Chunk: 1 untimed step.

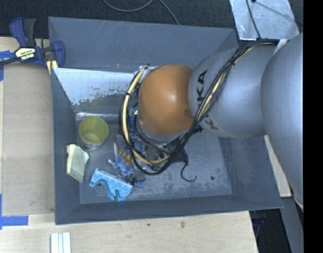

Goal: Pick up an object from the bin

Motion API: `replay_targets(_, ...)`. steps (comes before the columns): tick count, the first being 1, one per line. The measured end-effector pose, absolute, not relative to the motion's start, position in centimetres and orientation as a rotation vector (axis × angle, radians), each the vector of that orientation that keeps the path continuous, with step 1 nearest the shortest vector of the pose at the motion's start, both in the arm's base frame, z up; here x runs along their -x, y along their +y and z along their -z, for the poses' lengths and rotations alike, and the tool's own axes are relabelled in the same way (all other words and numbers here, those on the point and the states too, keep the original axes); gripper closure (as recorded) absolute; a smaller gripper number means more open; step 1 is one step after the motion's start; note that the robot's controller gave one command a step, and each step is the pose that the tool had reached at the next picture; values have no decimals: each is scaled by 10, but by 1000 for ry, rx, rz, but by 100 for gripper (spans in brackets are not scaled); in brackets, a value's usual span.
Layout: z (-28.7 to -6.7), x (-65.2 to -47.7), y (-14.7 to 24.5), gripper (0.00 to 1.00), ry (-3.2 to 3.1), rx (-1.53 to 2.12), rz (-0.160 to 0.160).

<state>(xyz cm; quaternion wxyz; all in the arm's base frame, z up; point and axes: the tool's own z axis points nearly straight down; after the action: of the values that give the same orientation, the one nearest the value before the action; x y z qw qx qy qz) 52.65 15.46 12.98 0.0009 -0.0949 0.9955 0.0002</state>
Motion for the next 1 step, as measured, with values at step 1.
replay_targets(1, -125, -539, 132, 0, 3110, 430, -1)
